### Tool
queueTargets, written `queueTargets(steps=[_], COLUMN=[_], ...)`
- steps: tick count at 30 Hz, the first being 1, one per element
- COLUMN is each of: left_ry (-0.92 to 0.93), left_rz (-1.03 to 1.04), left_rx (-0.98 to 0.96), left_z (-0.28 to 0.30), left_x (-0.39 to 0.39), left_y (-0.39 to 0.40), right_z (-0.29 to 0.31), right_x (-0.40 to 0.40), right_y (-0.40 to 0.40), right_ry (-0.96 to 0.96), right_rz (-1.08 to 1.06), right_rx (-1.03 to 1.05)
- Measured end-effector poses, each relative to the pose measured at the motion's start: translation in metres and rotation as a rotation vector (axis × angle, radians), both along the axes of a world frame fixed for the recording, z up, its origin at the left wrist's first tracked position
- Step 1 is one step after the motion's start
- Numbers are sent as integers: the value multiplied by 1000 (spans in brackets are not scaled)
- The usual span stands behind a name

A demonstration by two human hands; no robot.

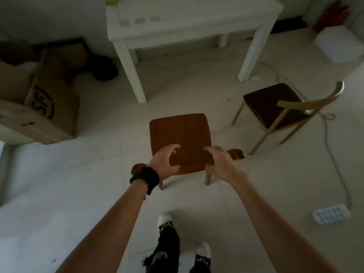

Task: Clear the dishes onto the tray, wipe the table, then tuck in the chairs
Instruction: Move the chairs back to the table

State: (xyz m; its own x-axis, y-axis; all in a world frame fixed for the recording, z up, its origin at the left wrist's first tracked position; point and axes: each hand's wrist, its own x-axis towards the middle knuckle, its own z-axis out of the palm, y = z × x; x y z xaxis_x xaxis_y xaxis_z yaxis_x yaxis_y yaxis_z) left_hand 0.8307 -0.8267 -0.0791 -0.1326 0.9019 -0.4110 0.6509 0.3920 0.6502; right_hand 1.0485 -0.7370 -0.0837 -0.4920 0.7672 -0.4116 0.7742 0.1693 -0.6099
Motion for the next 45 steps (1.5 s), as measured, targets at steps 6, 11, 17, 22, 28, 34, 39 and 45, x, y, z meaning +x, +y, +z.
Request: queueTargets(steps=[6, 11, 17, 22, 28, 34, 39, 45], left_ry=[354, 483, 479, 518, 467, 439, 411, 434], left_rz=[-99, -210, -179, -111, -104, -62, -49, -10], left_rx=[-245, -181, 4, 178, 113, 67, 51, 93], left_z=[-53, -76, -97, -95, -105, -97, -100, -104], left_x=[-1, -8, -19, -28, -81, -135, -178, -236], left_y=[-8, -19, -13, 26, 98, 180, 254, 361], right_z=[-44, -66, -77, -71, -75, -97, -102, -96], right_x=[-3, 4, 2, -11, -62, -121, -164, -228], right_y=[14, 22, 37, 85, 149, 225, 306, 420], right_ry=[-112, -197, -112, -83, -101, -83, -73, -41], right_rz=[138, 244, 302, 309, 296, 275, 276, 280], right_rx=[-73, -100, 33, 100, 67, 99, 125, 125])
